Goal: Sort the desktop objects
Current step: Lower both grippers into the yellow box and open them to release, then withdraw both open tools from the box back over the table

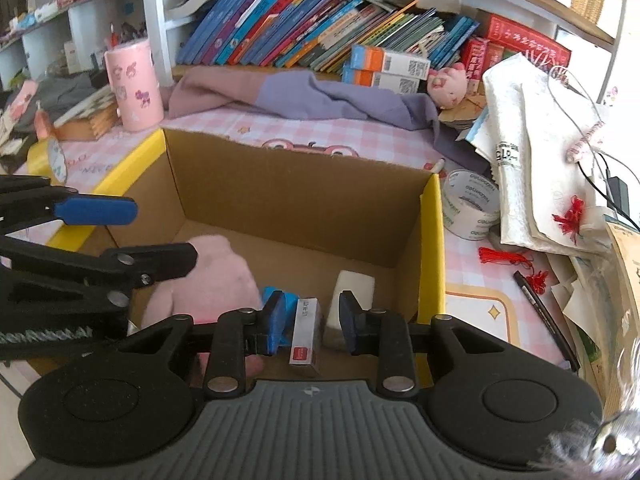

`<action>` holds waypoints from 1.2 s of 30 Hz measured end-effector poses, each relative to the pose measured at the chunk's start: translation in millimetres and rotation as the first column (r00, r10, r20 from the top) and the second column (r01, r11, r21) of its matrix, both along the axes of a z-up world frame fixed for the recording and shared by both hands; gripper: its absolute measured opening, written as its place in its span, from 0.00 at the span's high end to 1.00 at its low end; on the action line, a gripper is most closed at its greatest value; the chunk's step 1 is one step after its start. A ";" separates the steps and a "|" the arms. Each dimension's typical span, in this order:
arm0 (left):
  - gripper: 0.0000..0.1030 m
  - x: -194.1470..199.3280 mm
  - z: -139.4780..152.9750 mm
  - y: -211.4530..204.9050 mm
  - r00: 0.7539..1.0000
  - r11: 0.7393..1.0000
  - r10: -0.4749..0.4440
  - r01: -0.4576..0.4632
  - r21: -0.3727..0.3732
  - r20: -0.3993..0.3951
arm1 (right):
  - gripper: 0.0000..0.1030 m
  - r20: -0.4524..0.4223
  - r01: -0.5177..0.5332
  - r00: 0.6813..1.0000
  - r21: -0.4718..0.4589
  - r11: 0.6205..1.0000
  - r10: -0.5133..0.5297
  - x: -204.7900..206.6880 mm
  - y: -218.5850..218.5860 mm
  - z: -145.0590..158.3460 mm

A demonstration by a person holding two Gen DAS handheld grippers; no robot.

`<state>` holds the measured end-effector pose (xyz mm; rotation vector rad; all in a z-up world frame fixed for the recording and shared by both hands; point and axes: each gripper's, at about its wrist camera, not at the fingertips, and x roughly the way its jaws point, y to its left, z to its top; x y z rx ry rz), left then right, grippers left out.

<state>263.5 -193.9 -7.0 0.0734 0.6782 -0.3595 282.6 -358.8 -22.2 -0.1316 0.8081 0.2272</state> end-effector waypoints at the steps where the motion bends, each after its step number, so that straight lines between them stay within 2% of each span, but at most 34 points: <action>1: 0.39 -2.2 3.0 0.7 1.000 1.000 0.004 -0.004 -0.001 0.009 | 0.73 0.007 0.005 1.000 0.005 1.000 -0.005 -2.0 -0.4 1.7; 6: 0.29 -18.2 15.8 5.1 0.998 1.000 0.020 -0.020 -0.006 0.054 | 0.73 0.038 0.022 0.999 0.035 0.999 -0.024 -13.8 -2.2 10.8; 13: 0.26 -42.8 30.1 13.9 0.994 0.998 0.054 -0.052 -0.020 0.095 | 0.69 0.091 0.055 0.994 0.076 0.996 -0.062 -34.3 -6.8 25.1; 23: 0.17 -75.5 39.1 35.0 0.985 0.992 0.119 -0.112 -0.061 0.125 | 0.66 0.163 0.133 0.975 0.118 0.984 -0.151 -77.2 -10.1 38.0; 29: 0.17 -92.2 37.4 51.6 0.986 0.990 0.126 -0.117 -0.077 0.113 | 0.65 0.188 0.187 0.960 0.116 0.976 -0.206 -103.1 -7.6 40.5; 36: 0.16 -111.8 29.9 64.7 0.992 0.993 0.088 -0.081 -0.080 0.089 | 0.65 0.194 0.244 0.946 0.098 0.965 -0.259 -133.1 0.9 37.0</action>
